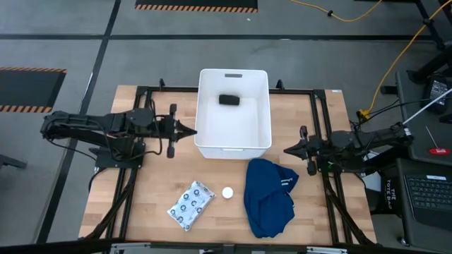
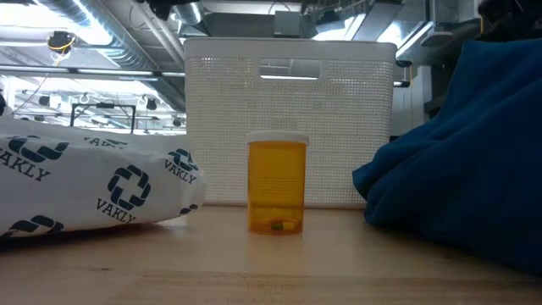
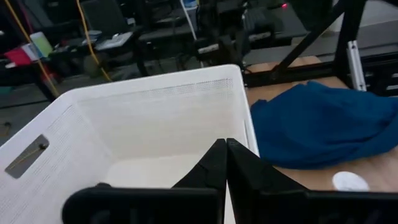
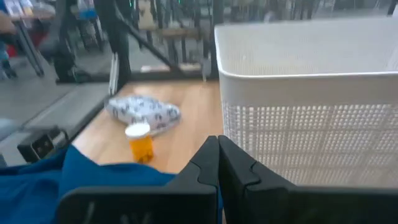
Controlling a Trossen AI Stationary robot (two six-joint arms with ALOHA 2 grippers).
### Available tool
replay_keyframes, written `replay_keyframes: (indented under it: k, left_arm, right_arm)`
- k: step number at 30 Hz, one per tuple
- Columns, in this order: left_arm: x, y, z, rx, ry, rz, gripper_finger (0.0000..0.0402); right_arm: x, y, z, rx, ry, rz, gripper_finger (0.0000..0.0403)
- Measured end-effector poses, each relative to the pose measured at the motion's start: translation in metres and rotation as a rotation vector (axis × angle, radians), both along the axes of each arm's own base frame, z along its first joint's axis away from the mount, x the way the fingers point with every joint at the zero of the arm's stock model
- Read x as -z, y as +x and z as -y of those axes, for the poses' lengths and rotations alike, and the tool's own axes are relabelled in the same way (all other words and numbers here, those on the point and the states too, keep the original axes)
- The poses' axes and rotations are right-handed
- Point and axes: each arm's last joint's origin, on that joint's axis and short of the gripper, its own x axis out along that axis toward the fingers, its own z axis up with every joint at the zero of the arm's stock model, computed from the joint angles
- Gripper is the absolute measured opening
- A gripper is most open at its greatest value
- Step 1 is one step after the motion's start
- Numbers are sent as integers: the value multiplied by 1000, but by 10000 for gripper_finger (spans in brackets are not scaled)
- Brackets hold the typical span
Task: Pick & place medical supplies in basket/bin
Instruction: Put the blue patient gown into the white bin
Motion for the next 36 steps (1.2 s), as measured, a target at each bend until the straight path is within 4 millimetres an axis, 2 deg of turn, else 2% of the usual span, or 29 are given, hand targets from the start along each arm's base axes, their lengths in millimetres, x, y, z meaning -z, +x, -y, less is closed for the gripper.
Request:
replay_keyframes:
  k: [7,14,22,26,31,36]
  left_arm:
    - [5,0,0,-5,-33,-8,2]
    - [2,-2,0,-6,-42,6,2]
    - [2,-2,0,-10,-59,8,2]
    - [2,-2,0,-6,-69,8,1]
    - [3,-2,0,-1,-70,7,2]
    - [3,-2,0,-1,-73,0,3]
  right_arm:
    - [-34,14,-10,-31,-1,-258,1]
    - [-64,23,-30,-48,91,-504,0]
    - [-70,38,-73,-19,162,-675,0]
    - [-81,45,-100,-11,203,-732,0]
    - [-92,45,-127,80,276,-790,0]
    - [-89,41,-151,181,347,-868,0]
